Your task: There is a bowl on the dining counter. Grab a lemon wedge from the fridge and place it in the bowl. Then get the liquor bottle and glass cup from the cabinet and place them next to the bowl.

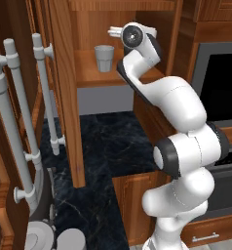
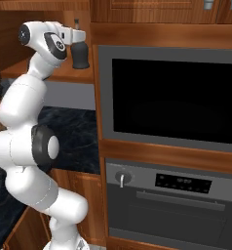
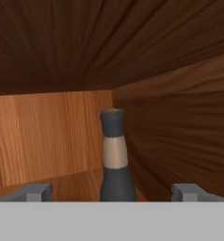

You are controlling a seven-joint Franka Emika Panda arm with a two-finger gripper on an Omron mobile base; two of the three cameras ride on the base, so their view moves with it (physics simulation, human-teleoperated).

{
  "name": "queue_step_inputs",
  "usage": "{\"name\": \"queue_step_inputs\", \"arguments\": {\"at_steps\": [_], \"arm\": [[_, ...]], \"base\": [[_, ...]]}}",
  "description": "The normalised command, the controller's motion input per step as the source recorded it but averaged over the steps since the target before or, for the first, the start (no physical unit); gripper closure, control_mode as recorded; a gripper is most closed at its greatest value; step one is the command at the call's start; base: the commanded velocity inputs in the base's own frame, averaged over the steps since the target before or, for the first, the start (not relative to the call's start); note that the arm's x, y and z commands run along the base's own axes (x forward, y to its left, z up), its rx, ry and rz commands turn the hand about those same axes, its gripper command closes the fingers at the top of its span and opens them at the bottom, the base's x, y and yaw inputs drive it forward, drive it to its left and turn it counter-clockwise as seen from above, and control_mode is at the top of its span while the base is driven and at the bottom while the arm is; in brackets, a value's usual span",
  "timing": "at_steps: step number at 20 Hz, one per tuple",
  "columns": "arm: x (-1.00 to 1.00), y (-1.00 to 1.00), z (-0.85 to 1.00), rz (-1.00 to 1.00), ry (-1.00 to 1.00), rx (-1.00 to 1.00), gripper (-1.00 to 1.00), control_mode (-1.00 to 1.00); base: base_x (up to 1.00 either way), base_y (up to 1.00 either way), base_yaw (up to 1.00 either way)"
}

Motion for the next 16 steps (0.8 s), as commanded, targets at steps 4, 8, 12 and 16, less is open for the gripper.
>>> {"name": "queue_step_inputs", "arguments": {"at_steps": [4, 8, 12, 16], "arm": [[0.24, 0.0, -0.07, 0.0, 0.0, 0.0, -1.0, -1.0], [0.29, -0.08, -0.07, 0.0, 0.0, 0.0, -1.0, -1.0], [0.21, -0.12, 0.0, 0.0, 0.0, 0.0, -1.0, -1.0], [0.0, -0.24, -0.02, 0.0, 0.0, 0.0, -1.0, -1.0]], "base": [[0.0, 0.0, 0.0], [0.0, 0.0, 0.0], [0.0, 0.0, 0.0], [0.0, 0.0, 0.0]]}}
